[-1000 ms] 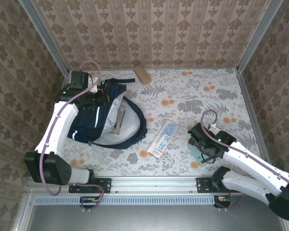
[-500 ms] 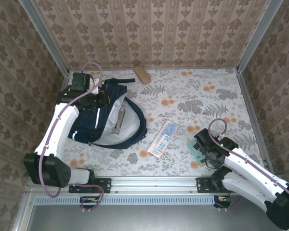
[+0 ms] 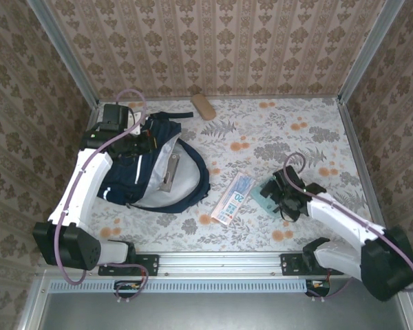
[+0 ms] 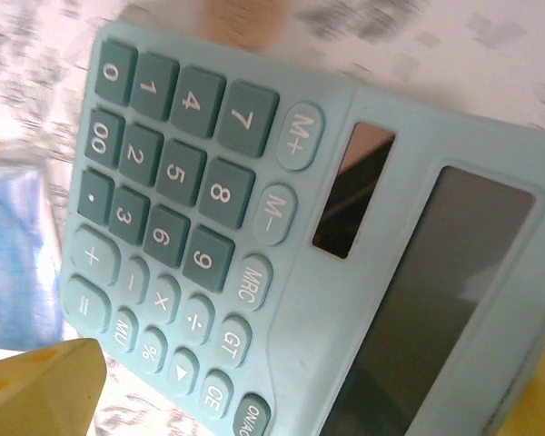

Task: Pack the student bag
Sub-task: Move the calculator to the center of the table, then pick up the calculator from the center of the table.

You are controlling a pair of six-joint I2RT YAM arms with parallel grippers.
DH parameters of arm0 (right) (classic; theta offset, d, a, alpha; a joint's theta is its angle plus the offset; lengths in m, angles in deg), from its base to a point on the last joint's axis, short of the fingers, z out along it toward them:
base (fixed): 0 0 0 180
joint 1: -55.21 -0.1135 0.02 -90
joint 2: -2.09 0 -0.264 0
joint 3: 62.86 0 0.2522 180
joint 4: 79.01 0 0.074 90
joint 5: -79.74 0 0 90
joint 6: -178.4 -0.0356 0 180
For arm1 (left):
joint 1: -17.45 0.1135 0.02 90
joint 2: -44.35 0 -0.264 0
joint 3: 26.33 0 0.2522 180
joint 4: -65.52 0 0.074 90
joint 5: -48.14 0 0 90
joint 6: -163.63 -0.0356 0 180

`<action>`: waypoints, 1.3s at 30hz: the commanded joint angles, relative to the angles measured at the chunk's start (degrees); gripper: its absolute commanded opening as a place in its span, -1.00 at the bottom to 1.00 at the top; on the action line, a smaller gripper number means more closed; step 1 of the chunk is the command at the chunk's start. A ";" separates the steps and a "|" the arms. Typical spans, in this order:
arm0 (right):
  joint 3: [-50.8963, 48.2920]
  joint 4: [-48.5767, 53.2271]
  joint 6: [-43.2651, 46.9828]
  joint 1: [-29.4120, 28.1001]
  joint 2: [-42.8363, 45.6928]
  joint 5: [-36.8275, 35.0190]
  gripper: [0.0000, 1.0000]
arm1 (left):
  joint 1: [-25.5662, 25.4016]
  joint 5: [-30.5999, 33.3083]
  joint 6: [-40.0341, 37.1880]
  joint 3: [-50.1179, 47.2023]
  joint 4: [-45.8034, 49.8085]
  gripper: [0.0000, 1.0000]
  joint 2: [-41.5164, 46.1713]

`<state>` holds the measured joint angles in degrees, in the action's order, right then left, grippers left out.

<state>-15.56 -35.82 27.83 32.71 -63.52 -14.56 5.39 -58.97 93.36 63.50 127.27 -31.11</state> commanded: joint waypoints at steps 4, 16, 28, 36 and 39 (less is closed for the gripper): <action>10.35 -2.55 12.19 2.11 -8.75 6.18 0.99 | -0.98 -1.53 0.34 0.58 0.18 -1.00 2.73; -2.91 -9.18 4.60 2.13 1.85 12.42 0.68 | -0.95 -1.49 0.15 0.08 -0.35 -1.00 2.44; -6.24 -15.16 3.79 5.04 1.18 17.08 -0.19 | -1.04 -1.05 0.09 -0.14 0.23 -1.00 3.21; -7.85 -17.29 4.39 6.95 0.01 18.43 -0.32 | -1.04 -1.22 0.05 0.03 0.61 -1.00 3.40; -8.81 -19.37 3.93 7.23 -0.64 19.08 -0.51 | -1.13 -1.14 -0.07 0.52 0.94 -1.00 3.43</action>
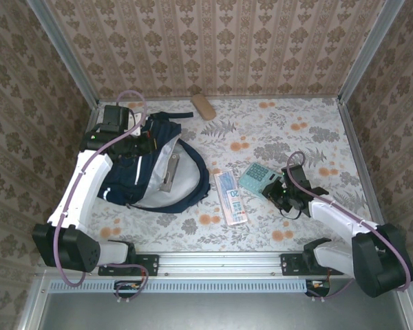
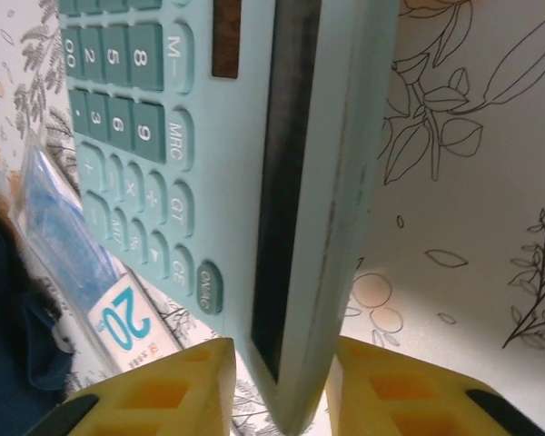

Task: Pack the student bag
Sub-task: Pick up the calculator from the center of the table, then place the calculator in the student bag.

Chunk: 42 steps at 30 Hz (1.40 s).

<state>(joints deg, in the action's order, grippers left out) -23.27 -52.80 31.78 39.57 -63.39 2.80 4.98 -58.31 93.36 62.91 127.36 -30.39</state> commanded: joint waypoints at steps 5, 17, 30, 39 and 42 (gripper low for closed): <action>-1.38 -2.69 0.19 0.61 -0.34 1.97 -0.53 | -0.80 -1.48 -0.05 1.42 1.40 -1.00 2.94; -0.93 0.10 0.67 0.85 7.56 4.92 -0.73 | -1.00 -1.22 -0.06 1.60 1.53 -1.00 3.20; 7.44 2.30 -0.31 0.36 12.03 10.56 -0.87 | -1.33 -1.31 0.13 2.11 1.27 -1.00 2.67; 20.27 3.88 1.07 -10.64 3.93 7.60 -0.79 | -1.76 -1.48 0.60 2.10 0.53 -1.00 2.32; 23.82 2.06 0.49 -15.33 -0.82 6.60 -0.75 | -1.82 -1.57 0.57 2.43 0.53 -1.00 2.16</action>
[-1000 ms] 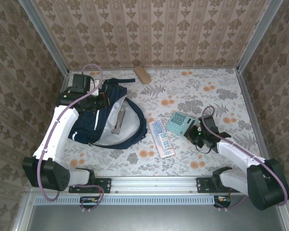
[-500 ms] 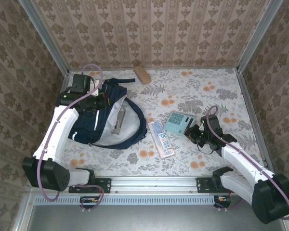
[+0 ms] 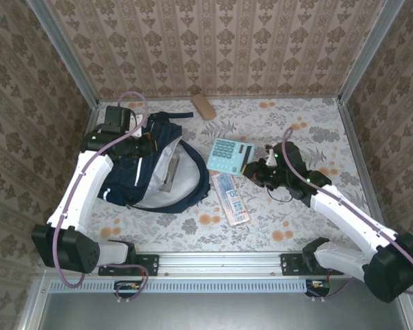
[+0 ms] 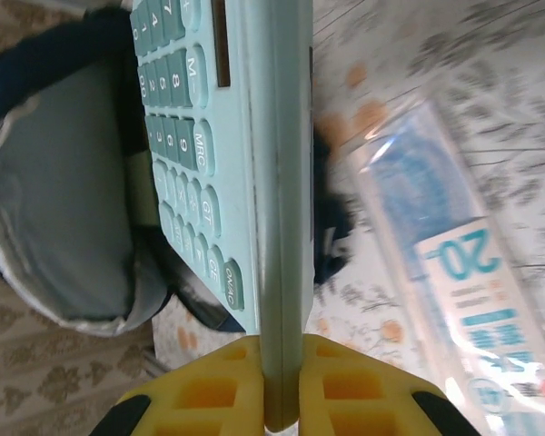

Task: Pack the student bag
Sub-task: Place the calculator in the student bag.

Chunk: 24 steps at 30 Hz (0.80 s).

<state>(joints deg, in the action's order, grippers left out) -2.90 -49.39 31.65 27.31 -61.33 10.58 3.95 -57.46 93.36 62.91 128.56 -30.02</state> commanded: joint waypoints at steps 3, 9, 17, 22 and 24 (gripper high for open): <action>6.92 -3.96 -0.15 -7.56 -8.26 -2.10 -0.75 | -0.81 -2.51 0.56 2.56 -0.58 -1.00 1.68; 13.03 -11.45 -2.50 -13.97 -21.10 -2.40 -0.76 | -0.79 -2.34 0.56 3.30 -0.44 -1.00 1.85; 22.29 -16.03 -3.32 -18.24 -36.48 -2.75 -0.75 | -0.81 -2.02 0.33 4.43 0.47 -1.00 2.29; 24.60 -16.04 -2.60 -18.32 -41.44 -0.30 -0.77 | -0.74 -1.63 -0.03 4.67 1.16 -1.00 2.65; 23.55 -15.60 -2.05 -18.32 -40.95 0.01 -0.78 | -0.74 -1.30 -0.19 4.67 1.42 -1.00 2.82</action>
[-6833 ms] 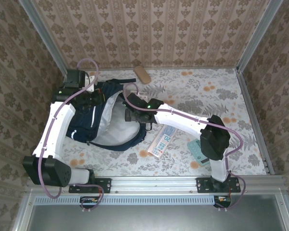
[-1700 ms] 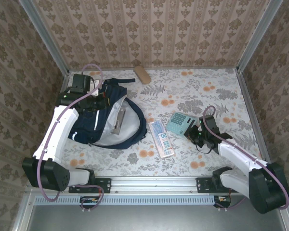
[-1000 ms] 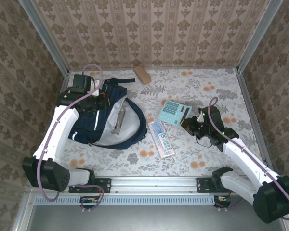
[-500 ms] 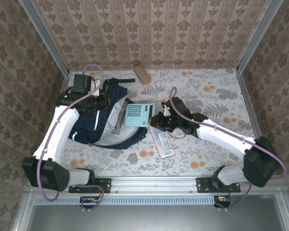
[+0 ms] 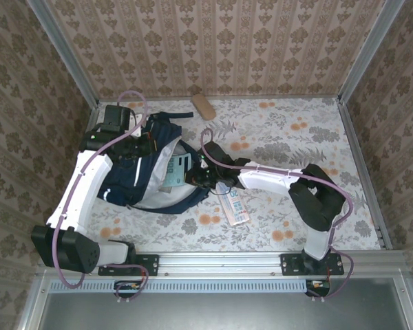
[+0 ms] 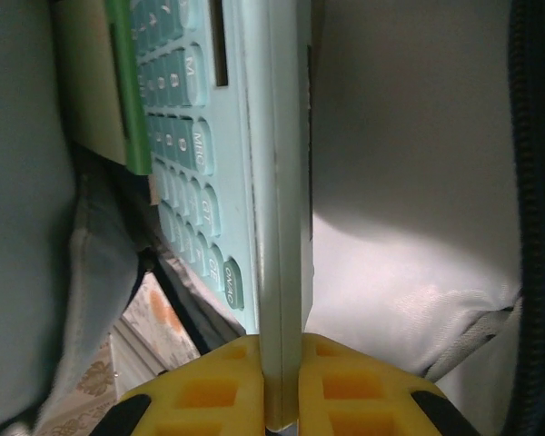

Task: Pack the student bag
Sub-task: Place the calculator in the student bag.

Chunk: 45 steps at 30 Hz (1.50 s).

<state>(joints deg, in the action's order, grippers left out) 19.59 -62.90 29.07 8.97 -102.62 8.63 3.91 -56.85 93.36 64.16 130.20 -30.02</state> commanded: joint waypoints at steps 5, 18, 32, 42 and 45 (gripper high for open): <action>-2.92 -1.44 1.14 0.45 3.11 1.49 -0.76 | -0.60 -1.63 -0.15 3.10 -0.57 -1.00 2.92; 0.67 -6.76 -2.57 -1.90 -2.40 -1.05 -0.73 | -0.59 -1.99 0.05 2.73 -1.09 -1.00 2.38; 10.42 -1.38 -1.52 -3.57 -8.68 -2.92 -0.48 | -0.61 -2.51 0.38 2.02 -1.62 -1.00 2.67; 16.28 0.85 -0.70 -4.99 -10.88 -2.70 -0.36 | -0.61 -2.69 0.44 2.16 -1.96 -1.00 2.22; 17.29 1.30 -0.68 -4.72 -12.66 -1.67 -0.32 | -0.61 -2.76 0.36 1.95 -1.96 -1.00 2.19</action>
<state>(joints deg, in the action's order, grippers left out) 34.56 -62.33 27.32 4.62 -113.50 6.51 3.91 -57.07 93.36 64.35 130.00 -30.02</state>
